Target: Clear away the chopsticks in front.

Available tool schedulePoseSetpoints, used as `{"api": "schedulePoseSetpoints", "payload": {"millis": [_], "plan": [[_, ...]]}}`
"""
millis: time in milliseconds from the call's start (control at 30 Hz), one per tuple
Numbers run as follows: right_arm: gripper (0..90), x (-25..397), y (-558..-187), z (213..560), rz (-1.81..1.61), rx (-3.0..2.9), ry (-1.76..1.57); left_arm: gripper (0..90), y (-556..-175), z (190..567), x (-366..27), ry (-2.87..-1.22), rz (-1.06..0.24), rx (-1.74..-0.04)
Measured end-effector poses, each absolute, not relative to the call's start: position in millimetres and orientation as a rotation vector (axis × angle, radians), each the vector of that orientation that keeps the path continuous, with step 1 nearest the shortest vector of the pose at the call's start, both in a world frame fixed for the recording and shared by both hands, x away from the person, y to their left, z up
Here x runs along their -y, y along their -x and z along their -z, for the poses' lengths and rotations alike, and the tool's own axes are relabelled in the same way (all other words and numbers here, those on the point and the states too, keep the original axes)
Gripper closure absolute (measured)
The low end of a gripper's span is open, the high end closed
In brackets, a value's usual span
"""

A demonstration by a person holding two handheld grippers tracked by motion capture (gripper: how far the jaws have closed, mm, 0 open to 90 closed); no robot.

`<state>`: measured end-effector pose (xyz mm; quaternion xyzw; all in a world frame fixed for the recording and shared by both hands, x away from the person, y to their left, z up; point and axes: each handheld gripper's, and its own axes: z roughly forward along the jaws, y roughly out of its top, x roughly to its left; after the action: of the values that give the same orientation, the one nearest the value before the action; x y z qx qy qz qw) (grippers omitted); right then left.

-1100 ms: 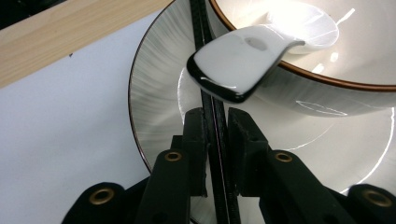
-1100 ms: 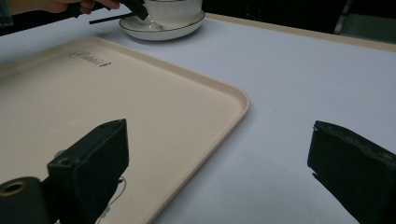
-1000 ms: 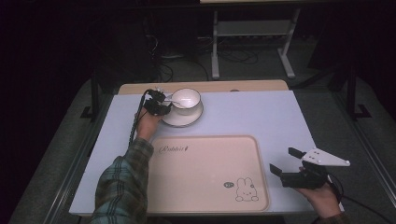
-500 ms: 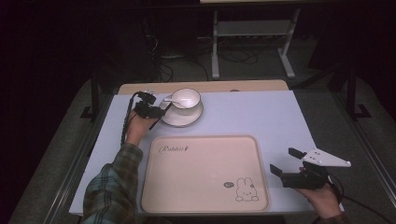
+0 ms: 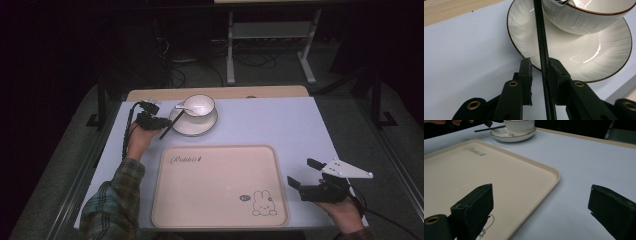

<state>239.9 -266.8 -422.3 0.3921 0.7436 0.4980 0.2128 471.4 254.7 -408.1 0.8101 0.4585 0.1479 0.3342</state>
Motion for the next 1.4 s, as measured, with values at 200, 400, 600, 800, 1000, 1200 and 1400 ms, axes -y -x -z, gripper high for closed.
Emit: {"api": "schedulePoseSetpoints", "payload": {"millis": [200, 400, 600, 800, 1000, 1200, 1400], "plan": [[5.4, 267, -240, 422, -1.383, -2.066, -1.083, 72.9, -471, 410, -256, -2.116, -0.384, -1.202], [5.4, 267, -240, 422, -1.383, -2.066, -1.084, 73.0, -470, 413, -257, -2.13, -0.379, -1.209], [5.7, 266, -240, 423, -1.382, -2.068, -1.085, 73.1, -469, 420, -259, -2.154, -0.369, -1.216], [6.1, 266, -240, 423, -1.381, -2.073, -1.08, 78.3, -468, 424, -261, -2.158, -0.339, -1.223], [6.2, 266, -240, 423, -1.384, -2.077, -1.081, 83.6, -467, 427, -260, -2.161, -0.322, -1.224], [6.3, 267, -240, 423, -1.385, -2.079, -1.082, 84.8, -467, 427, -262, -2.154, -0.32, -1.232], [6.3, 267, -240, 423, -1.385, -2.079, -1.084, 85.1, -463, 424, -272, -2.122, -0.319, -1.243]]}}
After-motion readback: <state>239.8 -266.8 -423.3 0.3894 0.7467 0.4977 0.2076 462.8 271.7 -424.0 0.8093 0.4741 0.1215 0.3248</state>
